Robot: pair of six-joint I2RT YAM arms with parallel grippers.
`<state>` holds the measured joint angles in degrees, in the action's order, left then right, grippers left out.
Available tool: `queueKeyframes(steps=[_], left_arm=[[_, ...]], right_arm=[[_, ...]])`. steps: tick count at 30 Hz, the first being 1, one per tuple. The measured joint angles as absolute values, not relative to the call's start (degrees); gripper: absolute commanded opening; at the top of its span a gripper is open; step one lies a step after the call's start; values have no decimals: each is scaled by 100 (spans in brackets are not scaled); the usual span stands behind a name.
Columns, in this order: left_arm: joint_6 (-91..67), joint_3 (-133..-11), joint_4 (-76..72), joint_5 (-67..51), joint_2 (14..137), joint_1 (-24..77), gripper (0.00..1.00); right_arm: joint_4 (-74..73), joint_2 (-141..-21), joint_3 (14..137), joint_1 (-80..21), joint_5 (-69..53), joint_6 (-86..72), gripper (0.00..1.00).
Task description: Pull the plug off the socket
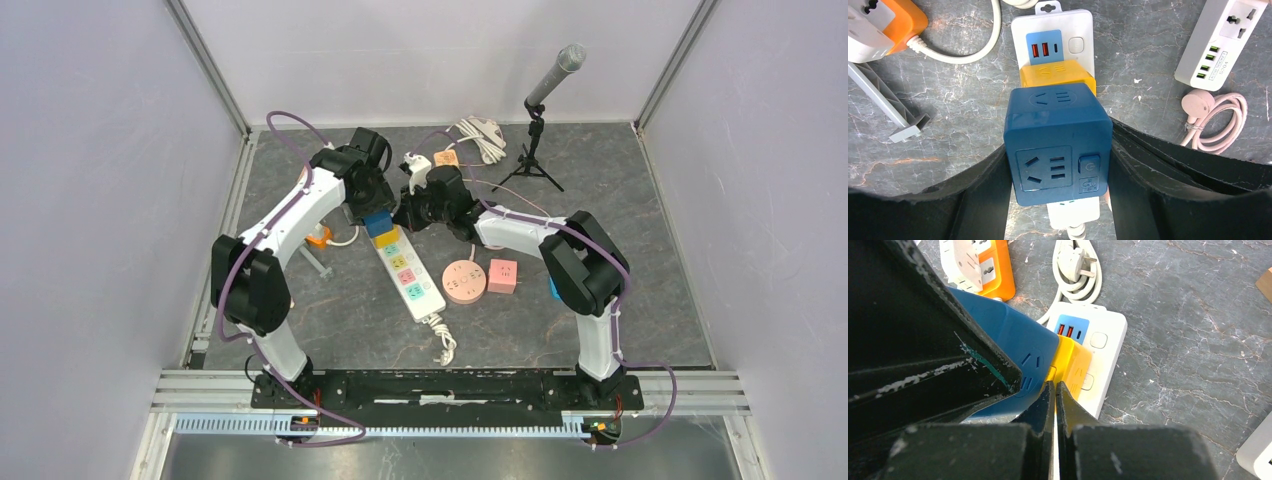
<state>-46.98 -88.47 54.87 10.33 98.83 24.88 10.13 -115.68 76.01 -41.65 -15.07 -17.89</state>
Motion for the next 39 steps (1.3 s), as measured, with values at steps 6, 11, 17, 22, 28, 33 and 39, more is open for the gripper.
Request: queueKeyframes(steps=[6, 11, 17, 22, 28, 33, 39], left_arm=[[-4687, -8805, 5468, 1039, 9878, 2488, 2], [-4718, -8829, 5566, 1052, 9889, 2493, 2], [-4737, -9177, 5918, 1175, 10121, 2563, 2], [-4718, -9327, 6077, 1155, 10178, 2565, 2], [-4543, -9465, 6143, 821, 10136, 2381, 2], [-4510, -9817, 6049, 373, 9852, 2355, 2], [-4488, -9953, 6184, 502, 9684, 2364, 2]], right_arm=[[1175, -11485, 7505, -4176, -1581, -1745, 0], [1197, -11483, 7491, -4174, -1656, -1721, 0], [1162, -11487, 7516, -4174, -1710, -1719, 0], [1133, -11487, 7524, -4160, -1741, -1721, 0], [1227, -11491, 7470, -4121, -1800, -1728, 0], [1286, -11498, 7443, -4119, -1815, -1730, 0], [1330, -11480, 7443, -4117, -1798, -1730, 0]])
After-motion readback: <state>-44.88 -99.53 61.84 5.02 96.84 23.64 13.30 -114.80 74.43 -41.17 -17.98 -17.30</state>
